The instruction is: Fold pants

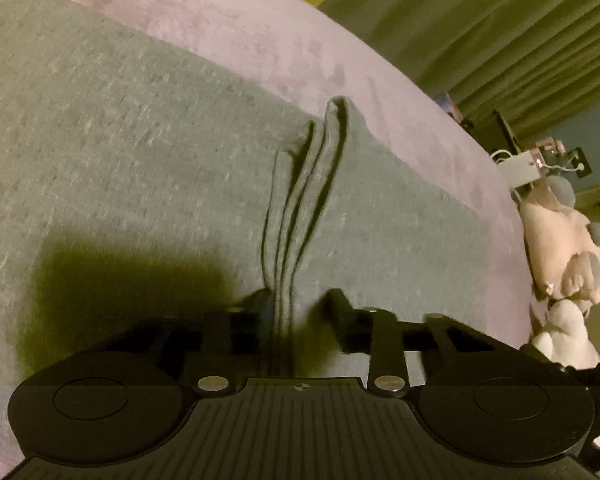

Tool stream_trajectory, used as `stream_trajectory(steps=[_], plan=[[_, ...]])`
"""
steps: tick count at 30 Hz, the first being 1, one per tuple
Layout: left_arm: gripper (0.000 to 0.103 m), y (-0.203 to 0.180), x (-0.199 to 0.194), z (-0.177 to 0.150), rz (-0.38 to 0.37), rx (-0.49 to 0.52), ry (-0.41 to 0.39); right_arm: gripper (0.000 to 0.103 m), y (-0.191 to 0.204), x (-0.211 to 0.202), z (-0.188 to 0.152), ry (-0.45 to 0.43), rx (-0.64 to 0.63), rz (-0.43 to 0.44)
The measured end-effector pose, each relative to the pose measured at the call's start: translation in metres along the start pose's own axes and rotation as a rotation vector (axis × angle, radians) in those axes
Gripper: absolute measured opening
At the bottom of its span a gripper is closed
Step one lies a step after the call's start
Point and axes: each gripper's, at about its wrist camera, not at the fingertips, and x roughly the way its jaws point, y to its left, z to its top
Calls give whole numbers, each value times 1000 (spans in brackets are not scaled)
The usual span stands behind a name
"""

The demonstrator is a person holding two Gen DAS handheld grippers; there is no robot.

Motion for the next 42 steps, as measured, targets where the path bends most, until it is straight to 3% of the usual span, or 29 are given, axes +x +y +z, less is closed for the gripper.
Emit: stream_trajectory(steps=[9, 22, 34, 42], plan=[[30, -6, 8, -5, 10, 19, -21, 99, 1, 1, 0, -4, -13, -7], [21, -28, 2, -12, 71, 95, -85, 99, 5, 1, -3, -14, -44, -19], [21, -28, -22, 1, 36, 81, -113, 99, 8, -18, -7, -114, -72, 11], [21, -21, -47, 8, 116, 140, -175, 99, 13, -21, -8, -140, -105, 16]])
